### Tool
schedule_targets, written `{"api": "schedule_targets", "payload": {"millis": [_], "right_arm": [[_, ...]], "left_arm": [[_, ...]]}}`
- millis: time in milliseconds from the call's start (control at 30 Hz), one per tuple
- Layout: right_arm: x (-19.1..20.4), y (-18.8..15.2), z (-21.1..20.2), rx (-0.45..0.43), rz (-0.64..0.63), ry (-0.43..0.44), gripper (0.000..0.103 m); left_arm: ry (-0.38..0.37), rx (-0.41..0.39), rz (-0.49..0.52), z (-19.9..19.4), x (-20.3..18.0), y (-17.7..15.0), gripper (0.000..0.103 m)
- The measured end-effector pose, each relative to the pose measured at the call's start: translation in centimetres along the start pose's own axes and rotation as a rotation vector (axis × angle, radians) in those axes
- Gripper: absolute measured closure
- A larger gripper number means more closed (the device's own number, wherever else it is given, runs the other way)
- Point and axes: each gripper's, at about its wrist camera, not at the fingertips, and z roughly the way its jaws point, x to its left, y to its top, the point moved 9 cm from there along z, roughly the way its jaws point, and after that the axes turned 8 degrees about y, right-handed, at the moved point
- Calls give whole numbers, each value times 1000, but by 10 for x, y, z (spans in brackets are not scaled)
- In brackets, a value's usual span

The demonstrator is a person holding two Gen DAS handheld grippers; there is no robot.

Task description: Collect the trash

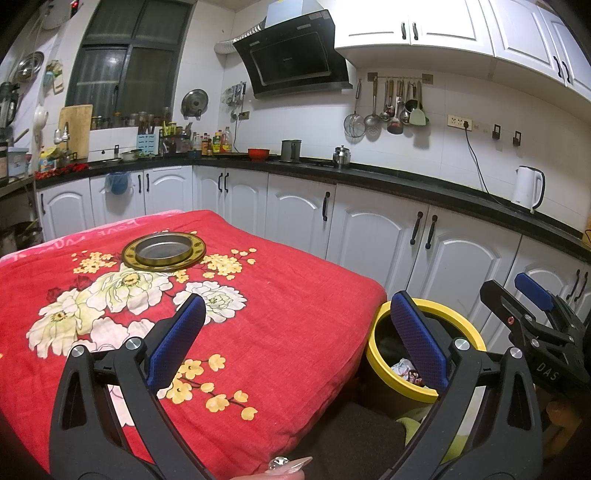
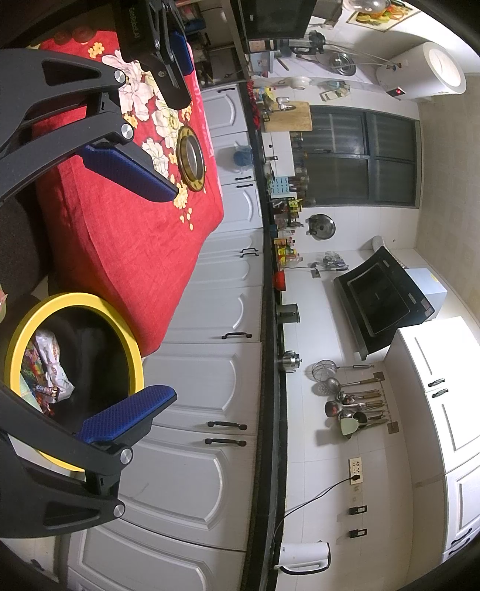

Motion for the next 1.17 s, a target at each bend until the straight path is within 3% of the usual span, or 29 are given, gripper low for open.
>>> {"api": "schedule_targets", "payload": {"millis": [833, 1033, 1167], "right_arm": [[6, -2, 11, 46, 6, 9, 6], [29, 4, 18, 54, -27, 65, 6], [73, 14, 40, 101, -67, 200, 6]], "left_arm": [[25, 41, -18, 10, 11, -1, 11], [58, 91, -72, 17, 31, -1, 11], [141, 126, -150, 21, 78, 10, 11]]}}
